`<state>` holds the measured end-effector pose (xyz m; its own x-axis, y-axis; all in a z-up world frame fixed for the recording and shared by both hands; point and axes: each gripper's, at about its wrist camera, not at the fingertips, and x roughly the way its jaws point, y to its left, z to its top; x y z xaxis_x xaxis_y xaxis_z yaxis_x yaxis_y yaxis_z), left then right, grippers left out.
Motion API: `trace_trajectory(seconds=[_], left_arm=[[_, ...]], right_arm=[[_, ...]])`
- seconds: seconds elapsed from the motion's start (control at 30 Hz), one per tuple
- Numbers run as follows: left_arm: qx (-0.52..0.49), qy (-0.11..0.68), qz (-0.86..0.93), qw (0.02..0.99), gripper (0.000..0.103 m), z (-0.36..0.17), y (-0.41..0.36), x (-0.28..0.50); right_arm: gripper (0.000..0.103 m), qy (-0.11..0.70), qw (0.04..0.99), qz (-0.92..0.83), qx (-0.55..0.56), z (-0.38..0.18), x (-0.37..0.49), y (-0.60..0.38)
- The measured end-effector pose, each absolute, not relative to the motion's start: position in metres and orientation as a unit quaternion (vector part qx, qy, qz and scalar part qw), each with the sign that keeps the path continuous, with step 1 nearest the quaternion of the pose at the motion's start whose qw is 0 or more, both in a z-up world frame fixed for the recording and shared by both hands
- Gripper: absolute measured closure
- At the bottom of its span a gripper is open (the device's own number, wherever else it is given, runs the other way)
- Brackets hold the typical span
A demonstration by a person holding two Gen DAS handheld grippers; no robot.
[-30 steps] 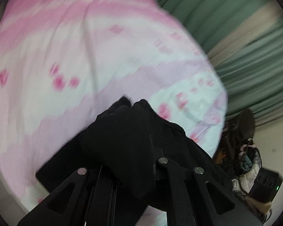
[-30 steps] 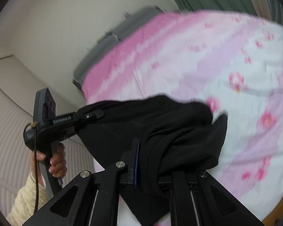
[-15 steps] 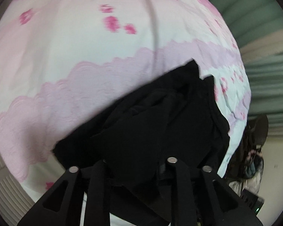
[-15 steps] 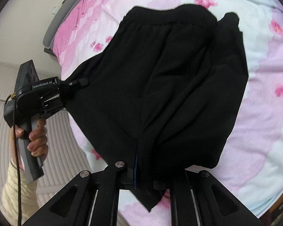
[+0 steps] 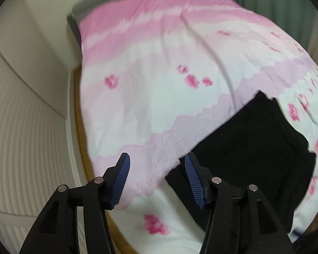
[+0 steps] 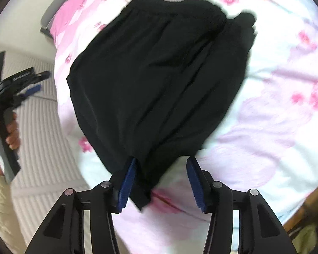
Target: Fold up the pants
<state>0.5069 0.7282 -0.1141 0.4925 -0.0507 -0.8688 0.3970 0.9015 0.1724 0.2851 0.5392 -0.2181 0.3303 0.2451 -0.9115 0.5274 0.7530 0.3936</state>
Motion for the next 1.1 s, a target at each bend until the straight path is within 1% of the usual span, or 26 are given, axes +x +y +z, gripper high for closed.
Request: trace_trajectory(seconds=[0.03,0.1,0.13,0.2,0.23,0.27,0.3,0.37,0.53,0.73,0.77,0.93,1.1], left_arm=[[0.181,0.477,-0.142,0.849,0.043,-0.104,0.728,0.491],[0.188,0.458,-0.155,0.855,0.038,-0.087,0.724,0.461],[0.192,0.445,-0.156,0.861,0.036,-0.077,0.721,0.441],[0.200,0.421,-0.156,0.871,0.027,-0.061,0.708,0.404],[0.205,0.413,-0.158,0.873,0.025,-0.054,0.699,0.387],[0.211,0.403,-0.161,0.876,0.019,-0.047,0.690,0.369],[0.216,0.391,-0.165,0.879,0.014,-0.040,0.678,0.348],[0.224,0.370,-0.171,0.885,0.009,-0.027,0.652,0.304],[0.190,0.367,-0.177,0.893,0.005,-0.002,0.585,0.225],[0.170,0.342,-0.172,0.908,0.003,0.025,0.492,0.134],[0.166,0.337,-0.174,0.910,0.002,0.029,0.477,0.121],[0.168,0.327,-0.182,0.912,0.000,0.039,0.415,0.070],[0.160,0.320,-0.173,0.918,0.000,0.043,0.367,0.046]], right_arm=[[0.048,0.565,0.754,-0.096,0.321,-0.208,0.279,0.533],[0.039,0.549,0.778,-0.092,0.291,-0.189,0.267,0.521],[0.037,0.538,0.793,-0.089,0.270,-0.176,0.259,0.512],[0.030,0.519,0.818,-0.092,0.233,-0.152,0.244,0.497],[0.028,0.507,0.831,-0.094,0.210,-0.138,0.235,0.486],[0.025,0.495,0.842,-0.096,0.191,-0.125,0.226,0.477],[0.024,0.483,0.852,-0.099,0.174,-0.114,0.213,0.466],[0.020,0.457,0.873,-0.106,0.137,-0.087,0.191,0.444],[0.018,0.414,0.902,-0.093,0.081,-0.038,0.142,0.392],[0.017,0.393,0.914,-0.066,0.069,-0.003,0.080,0.325],[0.017,0.390,0.917,-0.063,0.063,0.004,0.062,0.308],[0.017,0.374,0.925,-0.053,0.041,0.020,0.014,0.253],[0.017,0.363,0.929,-0.058,0.034,0.031,-0.008,0.207]])
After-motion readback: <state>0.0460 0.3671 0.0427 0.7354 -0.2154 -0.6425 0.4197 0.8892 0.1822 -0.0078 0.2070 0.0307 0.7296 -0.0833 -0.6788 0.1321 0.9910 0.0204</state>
